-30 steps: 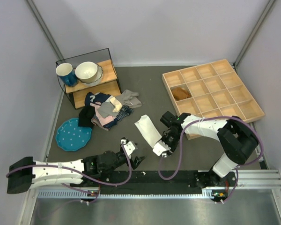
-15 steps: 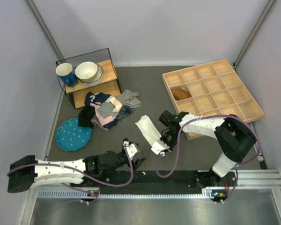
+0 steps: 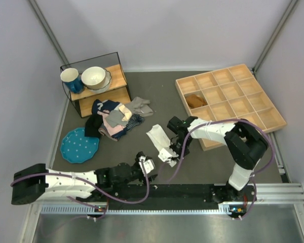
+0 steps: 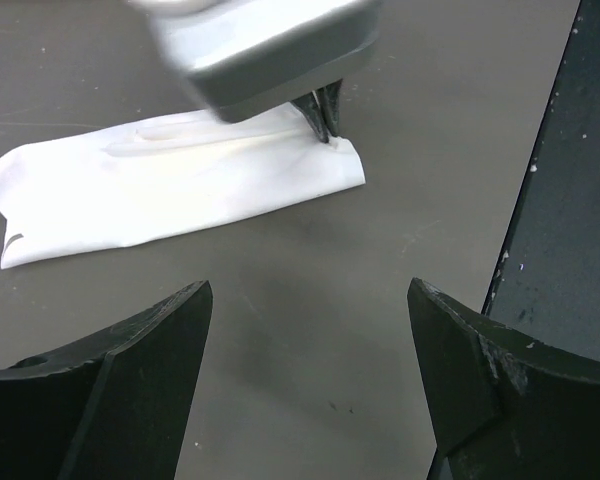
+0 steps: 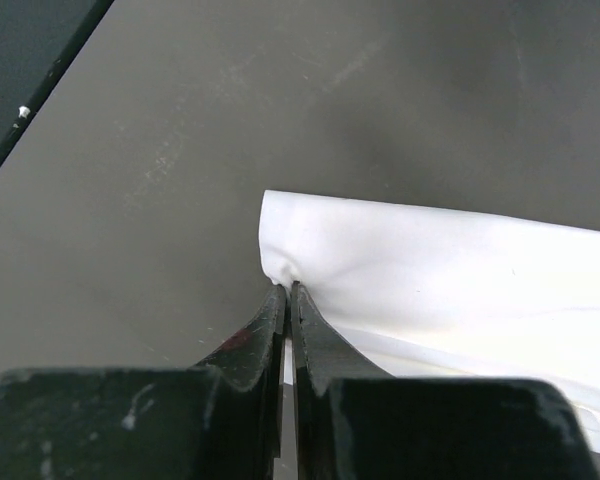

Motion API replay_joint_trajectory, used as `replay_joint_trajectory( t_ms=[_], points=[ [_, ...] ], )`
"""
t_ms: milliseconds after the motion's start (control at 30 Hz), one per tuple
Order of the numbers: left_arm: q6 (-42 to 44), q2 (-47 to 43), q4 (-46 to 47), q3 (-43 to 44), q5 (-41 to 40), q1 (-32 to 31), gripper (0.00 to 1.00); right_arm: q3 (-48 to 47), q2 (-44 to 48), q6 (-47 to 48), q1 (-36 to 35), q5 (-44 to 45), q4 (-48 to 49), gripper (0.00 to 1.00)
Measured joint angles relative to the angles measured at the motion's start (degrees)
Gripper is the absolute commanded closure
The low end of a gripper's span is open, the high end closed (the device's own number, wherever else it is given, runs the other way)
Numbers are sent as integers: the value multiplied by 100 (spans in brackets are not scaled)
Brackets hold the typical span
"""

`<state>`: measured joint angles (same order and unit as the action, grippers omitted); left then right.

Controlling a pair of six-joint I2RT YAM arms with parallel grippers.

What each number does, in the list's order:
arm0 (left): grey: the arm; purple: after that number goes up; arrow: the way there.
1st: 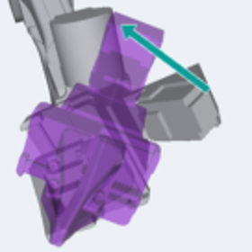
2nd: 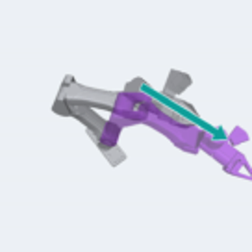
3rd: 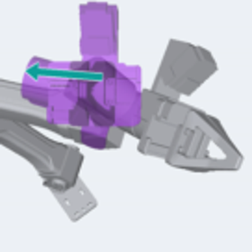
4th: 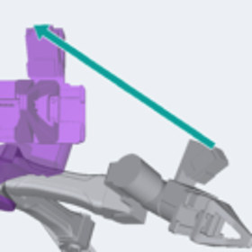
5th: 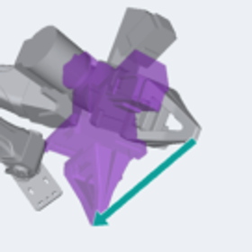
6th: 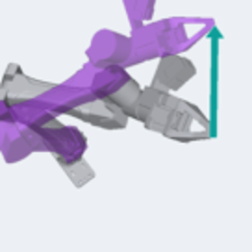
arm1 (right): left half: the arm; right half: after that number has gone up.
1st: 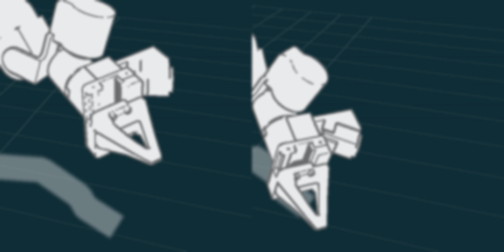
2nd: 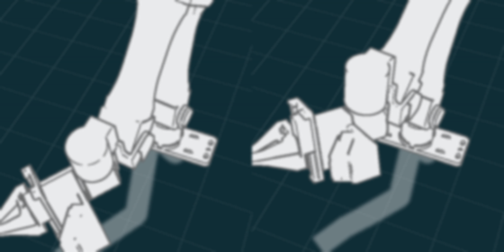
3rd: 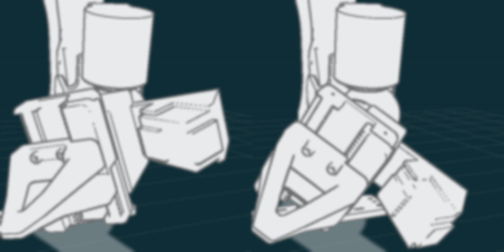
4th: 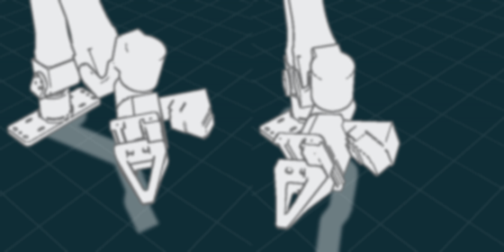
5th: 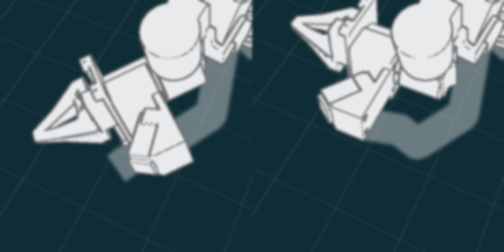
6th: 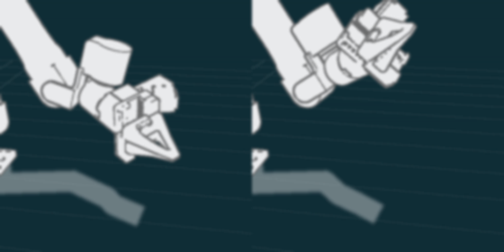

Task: Roll the underwear
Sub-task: Roll the underwear to the center of the board.

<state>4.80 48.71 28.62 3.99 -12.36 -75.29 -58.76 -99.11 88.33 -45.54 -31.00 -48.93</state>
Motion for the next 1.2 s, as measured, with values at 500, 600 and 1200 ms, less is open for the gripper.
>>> replay_joint_trajectory(
  t_ms=[500,600,1200],
  points=[
    [518,1051,835,212,59,-15,13,-1307,-925,-660,203,-236,-1241,100],
    [398,748,1147,-13,-387,-15,8,-1460,-1014,-761,297,-382,-1491,100],
    [-37,-3204,960,-114,-1910,76,7,-2159,-1631,-1106,461,-765,-2216,100]
  ],
)
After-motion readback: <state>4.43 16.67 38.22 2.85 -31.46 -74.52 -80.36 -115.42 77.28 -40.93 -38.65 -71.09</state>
